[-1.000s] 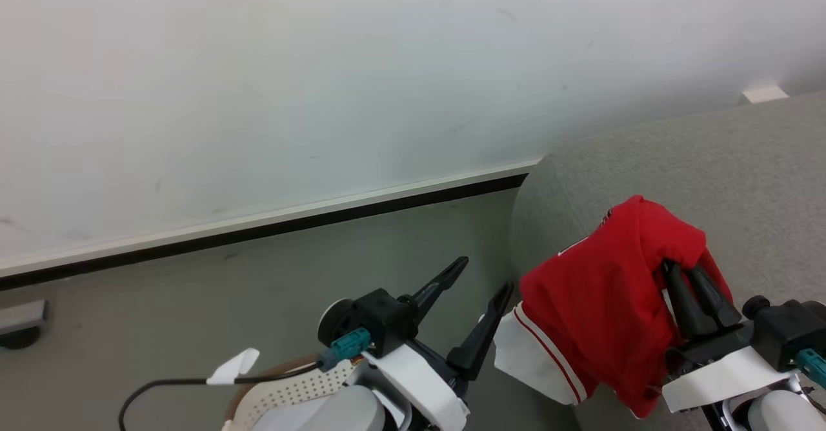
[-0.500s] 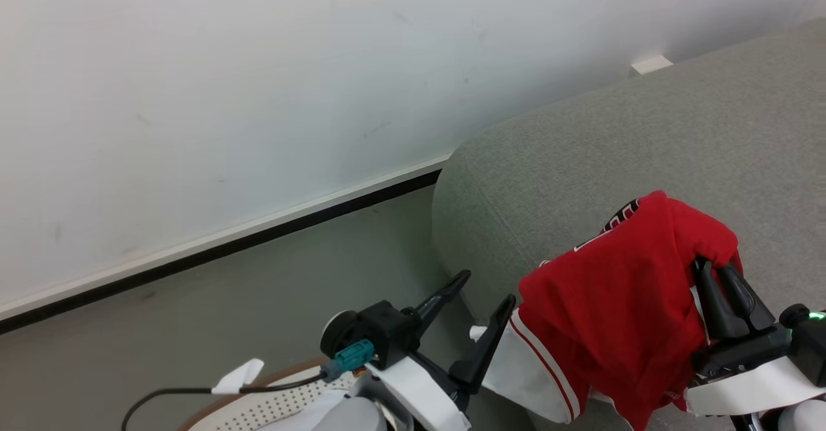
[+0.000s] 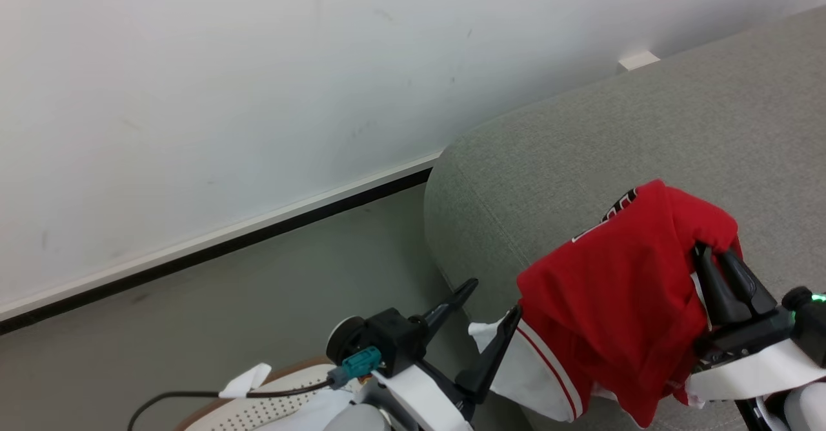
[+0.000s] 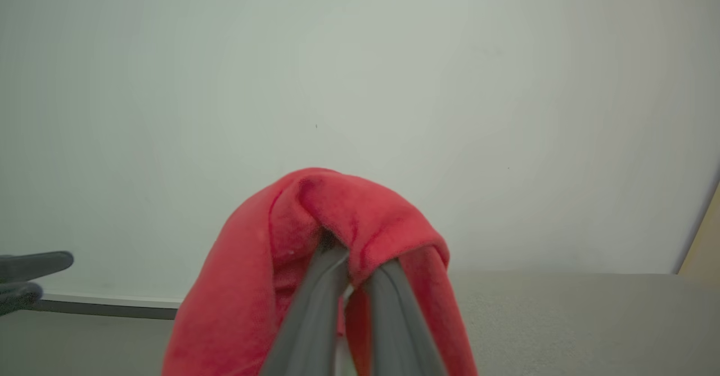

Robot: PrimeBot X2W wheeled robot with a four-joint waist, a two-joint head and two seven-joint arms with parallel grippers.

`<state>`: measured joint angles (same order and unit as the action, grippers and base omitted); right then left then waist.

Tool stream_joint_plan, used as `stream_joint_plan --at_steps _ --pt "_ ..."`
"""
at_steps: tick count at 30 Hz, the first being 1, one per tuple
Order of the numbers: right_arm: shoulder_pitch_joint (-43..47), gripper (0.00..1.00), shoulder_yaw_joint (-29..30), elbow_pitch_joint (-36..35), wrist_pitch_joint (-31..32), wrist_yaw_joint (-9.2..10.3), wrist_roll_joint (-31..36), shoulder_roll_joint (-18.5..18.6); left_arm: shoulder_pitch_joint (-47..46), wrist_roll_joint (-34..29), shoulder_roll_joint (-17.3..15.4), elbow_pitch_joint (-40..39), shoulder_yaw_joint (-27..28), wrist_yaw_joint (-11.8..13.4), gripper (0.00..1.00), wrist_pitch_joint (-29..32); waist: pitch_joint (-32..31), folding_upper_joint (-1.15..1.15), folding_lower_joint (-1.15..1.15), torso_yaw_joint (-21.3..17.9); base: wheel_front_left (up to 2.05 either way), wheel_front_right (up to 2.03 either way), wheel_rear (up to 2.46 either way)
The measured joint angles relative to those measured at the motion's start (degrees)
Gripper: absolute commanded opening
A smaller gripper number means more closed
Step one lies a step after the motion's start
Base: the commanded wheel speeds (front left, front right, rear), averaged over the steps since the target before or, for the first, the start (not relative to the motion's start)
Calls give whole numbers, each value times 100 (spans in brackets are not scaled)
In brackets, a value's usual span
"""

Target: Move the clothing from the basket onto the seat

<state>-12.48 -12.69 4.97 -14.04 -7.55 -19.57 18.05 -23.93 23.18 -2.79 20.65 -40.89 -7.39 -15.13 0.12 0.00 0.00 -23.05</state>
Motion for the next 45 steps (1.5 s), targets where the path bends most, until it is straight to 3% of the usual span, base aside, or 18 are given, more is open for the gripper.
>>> stream_joint_plan --at_steps 8,18,26,35,45 --pt "-999 0 -235 232 180 0 -591 489 -1 -14 -25 31 -122 -10 100 0 274 0 0 180 0 0 0" --pt "-3066 0 -154 1132 357 -1 -1559 1058 -552 -31 -487 -107 -208 -10 100 0 1221 0 1 508 0 0 0" --pt "-4548 0 149 2241 331 0 -1595 1507 -992 -54 -889 -316 -174 -11 100 0 2189 0 1 843 0 0 0" --pt "-4982 0 59 3830 485 -1 -1460 1508 -1351 -132 -1137 -565 -25 -10 100 0 3123 0 1 1141 0 0 0" --pt "-5204 0 -530 5181 1302 0 -1352 1238 -1611 -183 -1328 -738 77 35 100 24 3749 -1 1 1189 0 0 0"
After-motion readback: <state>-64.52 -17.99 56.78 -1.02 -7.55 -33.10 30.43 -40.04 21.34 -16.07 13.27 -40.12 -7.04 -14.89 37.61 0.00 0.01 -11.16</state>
